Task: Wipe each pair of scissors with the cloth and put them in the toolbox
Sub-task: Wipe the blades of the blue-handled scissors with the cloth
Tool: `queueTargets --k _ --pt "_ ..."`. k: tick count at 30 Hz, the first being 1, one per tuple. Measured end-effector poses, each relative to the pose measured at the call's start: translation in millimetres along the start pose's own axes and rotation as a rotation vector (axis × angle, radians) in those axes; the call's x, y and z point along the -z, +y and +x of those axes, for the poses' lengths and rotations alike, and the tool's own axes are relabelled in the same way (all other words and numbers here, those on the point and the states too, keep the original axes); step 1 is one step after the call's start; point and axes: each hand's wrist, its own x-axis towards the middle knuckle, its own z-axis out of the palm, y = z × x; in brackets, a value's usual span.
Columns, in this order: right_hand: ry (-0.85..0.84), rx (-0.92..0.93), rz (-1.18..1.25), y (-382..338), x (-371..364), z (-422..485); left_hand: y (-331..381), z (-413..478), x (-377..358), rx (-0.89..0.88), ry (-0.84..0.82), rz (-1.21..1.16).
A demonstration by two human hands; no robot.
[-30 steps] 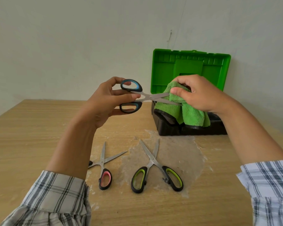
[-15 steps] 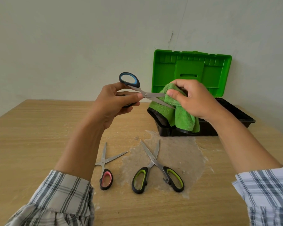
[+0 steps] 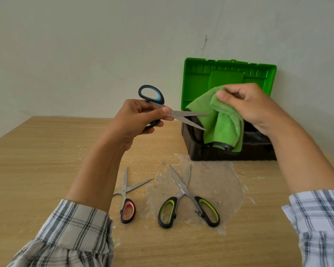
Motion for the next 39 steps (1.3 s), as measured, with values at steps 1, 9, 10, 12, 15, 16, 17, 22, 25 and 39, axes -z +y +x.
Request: queueTargets --k 1,9,10,12,15,16,17,22,25,39 --pt "0.054 0.006 -0.006 -1 6 2 0 0 0 0.000 -0.007 0.004" --pt "-0.123 0.156 -0.363 -44 -11 -2 0 1 -4 0.001 0.017 0.000" --pt "-0.176 0.166 -0.410 -46 -19 -3 0 1 -5 0.000 0.029 -0.009" --pt "-0.261 0.185 -0.427 -48 -34 -6 0 1 -6 -0.016 0.043 -0.006" --pt "-0.320 0.194 -0.410 -46 -44 -7 0 1 -6 -0.049 0.057 0.010" --pt "-0.326 0.193 -0.406 -45 -46 -7 0 1 -6 -0.057 0.060 0.014" --pt "-0.329 0.195 -0.410 -44 -46 -7 -1 1 -6 -0.063 0.063 0.017" --pt "-0.287 0.223 -0.471 -46 -51 -3 -2 3 -6 -0.078 0.087 0.021" --pt "-0.227 0.244 -0.422 -46 -56 -2 -2 3 -6 -0.088 0.096 0.009" --pt "-0.169 0.266 -0.228 -32 -56 -5 1 0 -10 -0.101 0.064 -0.002"
